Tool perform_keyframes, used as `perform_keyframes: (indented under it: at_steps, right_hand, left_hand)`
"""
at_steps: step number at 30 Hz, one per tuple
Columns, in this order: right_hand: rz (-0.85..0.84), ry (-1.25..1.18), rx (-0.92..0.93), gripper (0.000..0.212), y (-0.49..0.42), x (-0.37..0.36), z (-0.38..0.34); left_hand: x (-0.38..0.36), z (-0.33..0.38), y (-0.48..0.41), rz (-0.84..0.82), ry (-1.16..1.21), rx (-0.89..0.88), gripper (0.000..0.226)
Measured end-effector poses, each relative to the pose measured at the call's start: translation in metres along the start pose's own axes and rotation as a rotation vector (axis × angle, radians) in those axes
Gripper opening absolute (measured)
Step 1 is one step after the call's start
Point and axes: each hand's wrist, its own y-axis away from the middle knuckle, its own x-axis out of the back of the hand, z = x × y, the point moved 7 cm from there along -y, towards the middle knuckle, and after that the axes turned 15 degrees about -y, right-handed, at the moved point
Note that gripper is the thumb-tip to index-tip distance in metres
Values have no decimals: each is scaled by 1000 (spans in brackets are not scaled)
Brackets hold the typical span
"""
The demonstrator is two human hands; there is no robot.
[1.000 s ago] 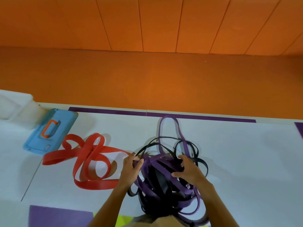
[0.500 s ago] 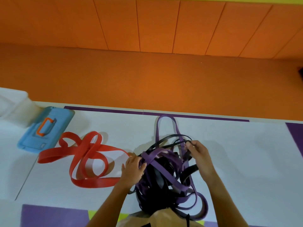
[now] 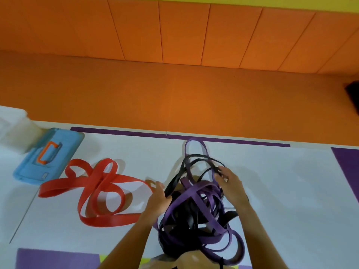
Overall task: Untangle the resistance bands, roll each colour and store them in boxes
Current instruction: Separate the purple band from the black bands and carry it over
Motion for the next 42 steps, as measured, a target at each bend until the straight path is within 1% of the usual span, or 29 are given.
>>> perform_keyframes:
  at_steps: [1, 2, 4, 6, 8, 10, 11, 13, 15, 17, 18, 20, 21, 22, 24, 25, 26, 27, 29, 31, 32, 33, 35, 37, 39, 41, 42]
  right_hand:
    - [-75, 20, -95, 47, 0, -5, 22]
    - [-146, 10, -161, 58, 3, -10, 40]
    - [-225, -2, -211, 66, 7, -16, 62]
    - [-206, 60, -219, 63, 5, -14, 75]
    - [-146, 135, -192, 56, -2, -11, 73]
    - [-82, 203, -137, 47, -8, -8, 62]
    - [-53, 198, -109, 42, -10, -8, 57]
    - [2, 143, -54, 31, -11, -9, 46]
    - [48, 114, 8, 26, -10, -12, 35]
    - [71, 109, 67, 29, -7, -20, 25]
    - [58, 134, 106, 32, -6, -26, 19]
    - [-27, 191, 223, 41, -1, -45, 3]
    - [-99, 215, 296, 49, 2, -58, -6]
    - [-180, 256, 375, 61, 7, -71, -15]
    - [-329, 410, 509, 84, 14, -97, -26]
    - [-376, 478, 545, 90, 15, -106, -28]
    - [-398, 506, 542, 89, 15, -112, -28]
    - [-390, 483, 509, 83, 12, -112, -28]
    - [-286, 383, 463, 56, 6, -102, -30]
    - [-181, 276, 444, 27, 2, -86, -35]
    - [-155, 210, 439, 18, 1, -79, -37]
    - [-132, 149, 447, 15, 0, -72, -41]
    - [-124, 81, 453, 19, 0, -63, -48]
    - [-172, 101, 396, 22, -1, -61, -53]
    - [-205, 156, 310, 27, -2, -59, -49]
    - [-180, 211, 275, 21, -3, -53, -51]
    - [-157, 196, 279, 16, -4, -49, -57]
  left_hand:
    - [0, -4, -1, 20, 51, 47, 50]
    - [1, -7, -2, 24, 91, 85, 48]
    - [1, -12, -5, -12, 115, 102, 35]
    - [5, -11, -8, -37, 87, 70, 23]
    - [12, -11, -9, -63, 147, 98, 21]
    - [16, -11, -8, -140, 230, 126, 25]
    - [17, -11, -7, -188, 240, 128, 30]
    - [19, -10, -4, -229, 190, 108, 36]
    - [22, -5, -4, -169, 102, 34, 42]
    - [27, 2, -4, -45, -72, -50, 45]
    - [32, 7, -4, 43, -208, -91, 44]
    - [48, 21, 1, 231, -459, -198, 38]
    - [54, 30, 4, 281, -495, -267, 35]
    - [58, 40, 8, 285, -477, -344, 34]
    - [65, 59, 18, 218, -387, -494, 35]
    - [68, 69, 25, 183, -351, -564, 34]
    - [72, 77, 32, 164, -315, -621, 30]
    - [77, 84, 39, 165, -271, -658, 26]
    - [90, 90, 51, 199, -110, -669, 23]
    - [110, 91, 63, 285, 170, -629, 24]
    - [122, 88, 68, 353, 301, -600, 23]
    - [131, 83, 72, 424, 396, -565, 21]
    - [144, 76, 75, 503, 484, -521, 18]
    - [149, 73, 74, 518, 512, -505, 19]
    - [152, 66, 67, 542, 554, -441, 25]
    - [150, 54, 53, 540, 563, -342, 35]
    - [146, 48, 43, 488, 551, -287, 42]
